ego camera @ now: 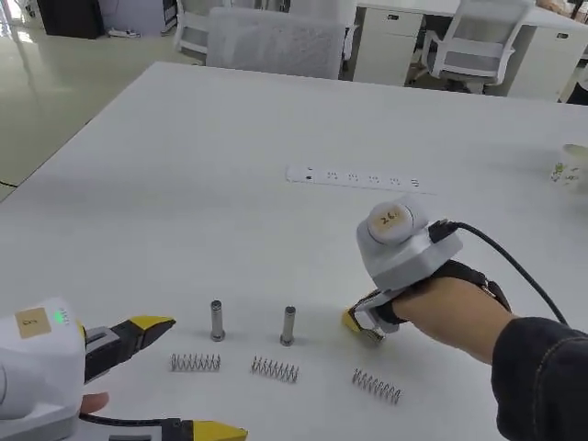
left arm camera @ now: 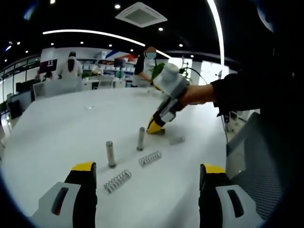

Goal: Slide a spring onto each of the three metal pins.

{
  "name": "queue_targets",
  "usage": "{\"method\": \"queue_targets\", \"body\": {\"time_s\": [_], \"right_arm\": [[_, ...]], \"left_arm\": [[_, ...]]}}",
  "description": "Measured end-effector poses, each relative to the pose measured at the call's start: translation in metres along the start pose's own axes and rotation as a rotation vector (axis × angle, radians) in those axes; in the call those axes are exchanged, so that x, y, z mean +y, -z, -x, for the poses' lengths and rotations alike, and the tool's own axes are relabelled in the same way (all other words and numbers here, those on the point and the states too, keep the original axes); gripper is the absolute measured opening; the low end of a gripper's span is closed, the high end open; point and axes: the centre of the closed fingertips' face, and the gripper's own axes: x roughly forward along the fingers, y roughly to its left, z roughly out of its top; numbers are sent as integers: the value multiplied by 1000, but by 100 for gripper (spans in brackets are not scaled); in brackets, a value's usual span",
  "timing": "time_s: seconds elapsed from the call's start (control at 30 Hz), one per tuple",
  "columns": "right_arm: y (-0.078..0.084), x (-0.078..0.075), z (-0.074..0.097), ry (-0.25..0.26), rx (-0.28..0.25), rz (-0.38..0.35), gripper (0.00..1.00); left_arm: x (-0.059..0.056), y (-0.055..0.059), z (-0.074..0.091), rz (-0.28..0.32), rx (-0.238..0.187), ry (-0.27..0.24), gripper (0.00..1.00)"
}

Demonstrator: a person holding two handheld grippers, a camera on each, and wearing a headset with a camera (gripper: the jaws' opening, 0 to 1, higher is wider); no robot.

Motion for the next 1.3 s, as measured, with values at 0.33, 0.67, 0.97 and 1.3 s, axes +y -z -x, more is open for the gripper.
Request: {"method": "queue_targets", "body": {"time_s": [0.33, 0.67, 0.97, 1.3], "right_arm": [[-2, 0, 10, 2, -30, -13, 5], [-6, -1, 25, 10, -80, -29, 5], [-6, -2, 38, 17, -112, -42, 5], [-8, 3, 49, 13, -146, -45, 5]], "left_arm": [[0, 0, 1, 1, -2, -2, 86], [-2, -2, 1, -8, -5, 2, 86], [-2, -5, 1, -11, -12, 0, 86], [-3, -6, 2, -15, -12, 1, 86]]}}
